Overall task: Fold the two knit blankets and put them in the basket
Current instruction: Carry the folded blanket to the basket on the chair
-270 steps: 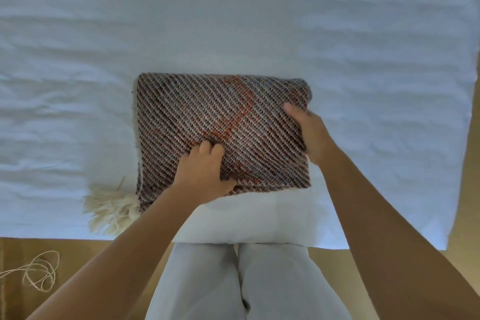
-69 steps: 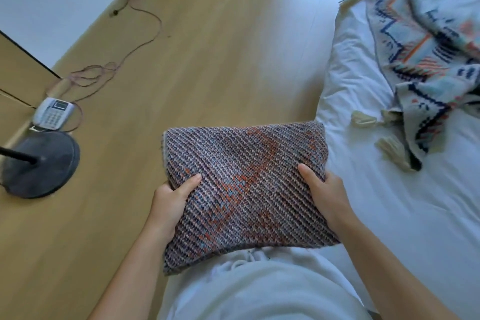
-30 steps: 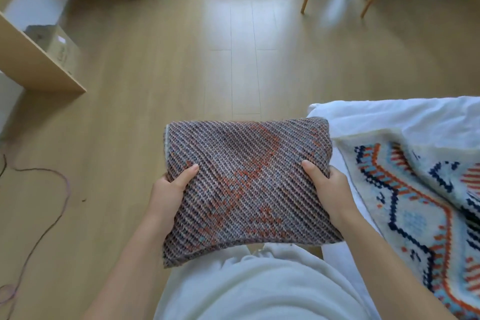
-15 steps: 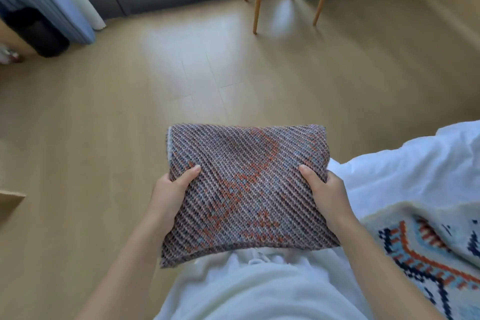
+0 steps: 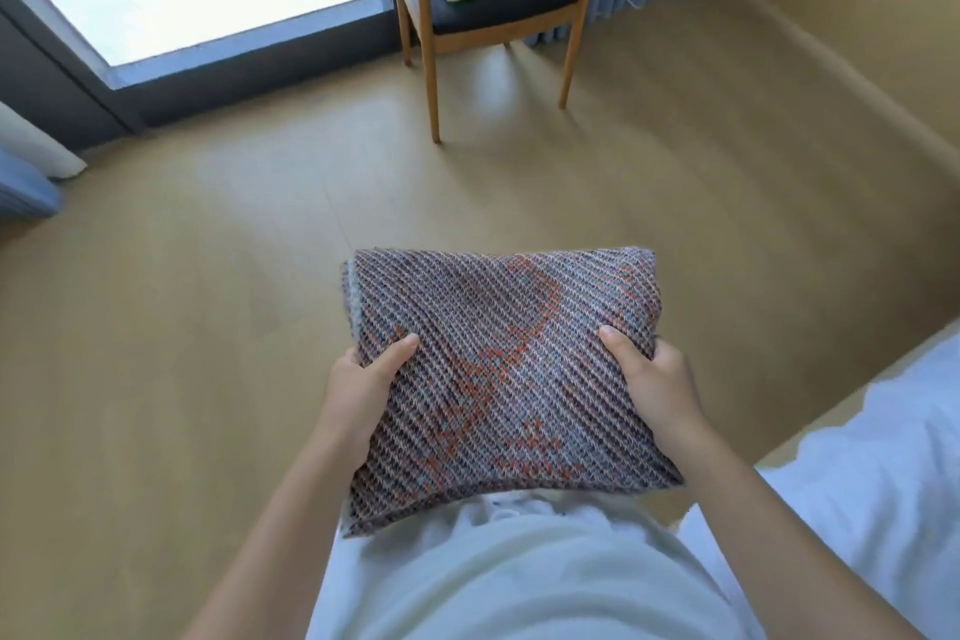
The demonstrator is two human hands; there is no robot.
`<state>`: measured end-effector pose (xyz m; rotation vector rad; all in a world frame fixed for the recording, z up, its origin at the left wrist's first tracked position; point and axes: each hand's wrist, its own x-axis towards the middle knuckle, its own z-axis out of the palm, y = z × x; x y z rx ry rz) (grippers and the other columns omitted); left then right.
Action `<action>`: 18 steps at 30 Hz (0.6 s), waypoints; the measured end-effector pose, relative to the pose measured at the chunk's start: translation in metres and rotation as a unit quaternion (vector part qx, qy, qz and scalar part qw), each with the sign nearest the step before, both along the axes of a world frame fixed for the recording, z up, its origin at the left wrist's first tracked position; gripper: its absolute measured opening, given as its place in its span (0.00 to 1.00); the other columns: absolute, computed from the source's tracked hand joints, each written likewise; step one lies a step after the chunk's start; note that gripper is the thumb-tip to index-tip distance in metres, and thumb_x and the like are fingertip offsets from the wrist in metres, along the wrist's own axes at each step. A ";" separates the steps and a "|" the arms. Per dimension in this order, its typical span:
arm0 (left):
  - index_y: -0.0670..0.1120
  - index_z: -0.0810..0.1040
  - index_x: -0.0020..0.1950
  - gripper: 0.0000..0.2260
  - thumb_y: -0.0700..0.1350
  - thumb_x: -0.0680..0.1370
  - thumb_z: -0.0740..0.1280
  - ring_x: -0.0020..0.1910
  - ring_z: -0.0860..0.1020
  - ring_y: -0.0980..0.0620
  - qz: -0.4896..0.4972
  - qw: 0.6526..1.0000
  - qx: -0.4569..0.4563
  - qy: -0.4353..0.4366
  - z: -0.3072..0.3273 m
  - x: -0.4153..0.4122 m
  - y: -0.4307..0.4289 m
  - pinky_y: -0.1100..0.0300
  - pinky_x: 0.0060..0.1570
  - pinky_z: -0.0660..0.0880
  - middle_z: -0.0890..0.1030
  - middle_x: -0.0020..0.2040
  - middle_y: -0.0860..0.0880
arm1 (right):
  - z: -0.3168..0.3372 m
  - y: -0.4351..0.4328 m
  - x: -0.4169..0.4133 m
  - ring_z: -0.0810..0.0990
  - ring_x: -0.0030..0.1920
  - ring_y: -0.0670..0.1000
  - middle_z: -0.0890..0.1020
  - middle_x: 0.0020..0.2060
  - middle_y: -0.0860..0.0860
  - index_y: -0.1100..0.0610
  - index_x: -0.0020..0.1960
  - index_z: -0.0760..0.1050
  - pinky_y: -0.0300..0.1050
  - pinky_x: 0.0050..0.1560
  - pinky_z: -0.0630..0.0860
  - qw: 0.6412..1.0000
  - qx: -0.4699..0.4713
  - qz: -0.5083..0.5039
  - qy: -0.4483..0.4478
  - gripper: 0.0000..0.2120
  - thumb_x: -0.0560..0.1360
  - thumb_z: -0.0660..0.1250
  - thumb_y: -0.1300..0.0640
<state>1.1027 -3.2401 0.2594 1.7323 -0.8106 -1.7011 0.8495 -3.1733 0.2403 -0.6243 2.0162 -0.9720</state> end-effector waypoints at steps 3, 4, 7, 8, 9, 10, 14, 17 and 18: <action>0.46 0.78 0.53 0.10 0.47 0.74 0.70 0.45 0.83 0.44 0.003 1.000 0.000 0.004 0.000 -0.022 -0.069 0.50 0.49 0.78 0.84 0.48 0.44 | 0.000 -0.072 -0.025 0.81 0.46 0.51 0.83 0.44 0.50 0.56 0.48 0.78 0.47 0.49 0.75 1.000 -0.004 0.005 -0.007 0.14 0.72 0.69 0.45; 0.46 0.78 0.52 0.08 0.47 0.74 0.70 0.46 0.83 0.44 0.000 1.000 0.000 0.005 -0.001 -0.031 -0.095 0.49 0.49 0.78 0.84 0.48 0.44 | -0.003 -0.098 -0.034 0.81 0.45 0.51 0.83 0.44 0.50 0.55 0.47 0.78 0.47 0.50 0.76 1.000 -0.003 0.005 -0.006 0.13 0.72 0.69 0.45; 0.47 0.78 0.49 0.06 0.46 0.74 0.70 0.45 0.83 0.44 -0.002 1.000 -0.003 0.008 -0.006 -0.054 -0.163 0.49 0.49 0.78 0.84 0.47 0.44 | -0.009 -0.167 -0.055 0.81 0.46 0.51 0.83 0.45 0.50 0.56 0.49 0.78 0.47 0.49 0.75 1.000 -0.004 0.003 -0.010 0.14 0.72 0.69 0.45; 0.47 0.79 0.49 0.05 0.46 0.74 0.70 0.45 0.83 0.43 0.000 1.000 -0.002 0.006 -0.008 -0.061 -0.192 0.49 0.49 0.78 0.84 0.47 0.44 | -0.012 -0.194 -0.063 0.81 0.46 0.51 0.83 0.45 0.50 0.56 0.49 0.78 0.46 0.48 0.75 1.000 -0.004 -0.001 -0.011 0.15 0.72 0.69 0.45; 0.47 0.79 0.48 0.05 0.46 0.74 0.70 0.45 0.83 0.43 0.001 1.000 -0.002 0.005 -0.010 -0.070 -0.222 0.48 0.50 0.78 0.84 0.46 0.44 | -0.013 -0.222 -0.069 0.81 0.46 0.51 0.83 0.45 0.50 0.56 0.49 0.78 0.46 0.48 0.75 1.000 -0.006 -0.007 -0.012 0.15 0.72 0.69 0.45; 0.47 0.79 0.48 0.05 0.46 0.74 0.70 0.45 0.83 0.43 -0.002 1.000 -0.002 0.006 -0.011 -0.078 -0.252 0.48 0.50 0.79 0.84 0.46 0.44 | -0.014 -0.249 -0.076 0.81 0.46 0.51 0.83 0.45 0.50 0.56 0.49 0.78 0.46 0.48 0.75 1.000 -0.009 -0.015 -0.014 0.15 0.71 0.69 0.45; 0.48 0.78 0.49 0.07 0.48 0.74 0.70 0.42 0.83 0.44 -0.048 0.999 -0.005 0.000 -0.006 -0.113 -0.373 0.50 0.46 0.79 0.84 0.45 0.44 | -0.007 -0.352 -0.103 0.81 0.47 0.52 0.83 0.45 0.50 0.55 0.47 0.78 0.49 0.52 0.77 0.998 -0.010 -0.055 -0.014 0.13 0.71 0.69 0.45; 0.46 0.78 0.55 0.12 0.50 0.75 0.69 0.42 0.83 0.45 -0.079 0.997 -0.012 0.000 0.000 -0.148 -0.456 0.49 0.48 0.79 0.84 0.45 0.45 | -0.002 -0.422 -0.125 0.82 0.47 0.52 0.83 0.45 0.50 0.54 0.44 0.78 0.51 0.54 0.77 0.996 -0.018 -0.085 -0.014 0.12 0.70 0.70 0.45; 0.47 0.78 0.54 0.11 0.51 0.75 0.69 0.40 0.84 0.50 -0.092 0.996 -0.012 0.001 0.001 -0.162 -0.481 0.52 0.46 0.80 0.84 0.43 0.46 | -0.001 -0.444 -0.132 0.82 0.47 0.52 0.84 0.45 0.50 0.54 0.43 0.78 0.51 0.54 0.77 0.996 -0.022 -0.091 -0.015 0.12 0.70 0.70 0.45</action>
